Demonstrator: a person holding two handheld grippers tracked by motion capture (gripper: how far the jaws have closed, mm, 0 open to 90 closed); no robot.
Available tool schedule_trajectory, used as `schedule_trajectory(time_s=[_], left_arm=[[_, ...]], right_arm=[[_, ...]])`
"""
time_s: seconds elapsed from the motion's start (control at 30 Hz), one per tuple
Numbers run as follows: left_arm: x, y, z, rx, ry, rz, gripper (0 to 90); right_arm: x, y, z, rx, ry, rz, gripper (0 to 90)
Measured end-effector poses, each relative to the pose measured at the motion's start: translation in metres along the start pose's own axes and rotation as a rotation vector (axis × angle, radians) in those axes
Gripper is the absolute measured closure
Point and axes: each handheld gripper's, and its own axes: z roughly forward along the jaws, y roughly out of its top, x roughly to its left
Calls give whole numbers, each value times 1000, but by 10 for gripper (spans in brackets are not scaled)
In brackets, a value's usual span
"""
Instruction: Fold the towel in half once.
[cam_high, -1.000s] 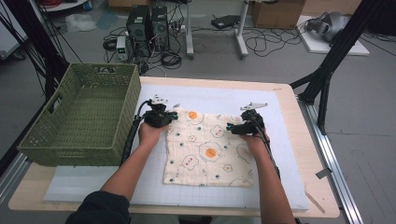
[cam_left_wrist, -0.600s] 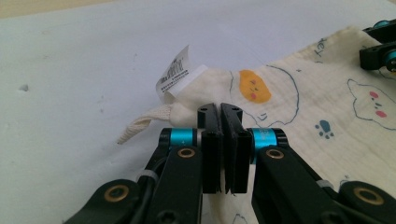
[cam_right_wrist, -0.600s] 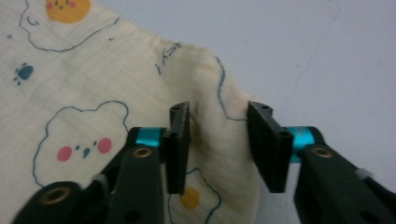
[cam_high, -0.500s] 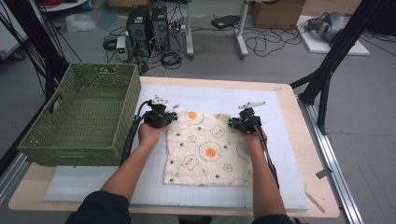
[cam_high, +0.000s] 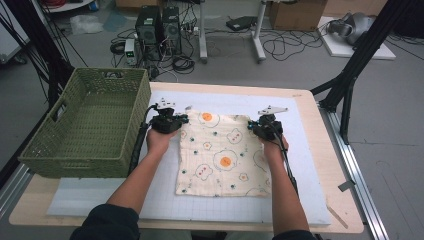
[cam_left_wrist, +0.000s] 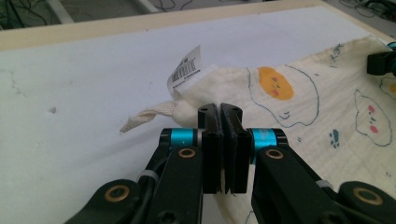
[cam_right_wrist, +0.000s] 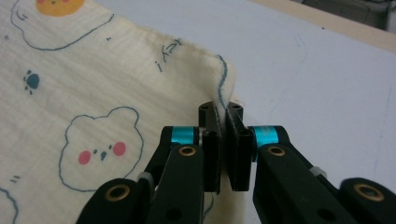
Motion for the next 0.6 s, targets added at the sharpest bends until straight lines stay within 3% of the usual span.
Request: schedule_trajectory(time_s=[0.1, 0.43, 0.5, 0.6], left_arm=[[-1, 1, -4, 1, -20, -2, 864], [-17, 7, -19, -3, -60, 51, 864], [-19, 4, -23, -31, -60, 46, 865], [-19, -3, -28, -29, -64, 38, 865]], right_arm=[[1, 2, -6, 1, 9, -17, 866], [7, 4, -31, -27, 33, -44, 865], [10, 2, -37, -42, 37, -50, 865], [14, -2, -42, -47, 46, -59, 865]])
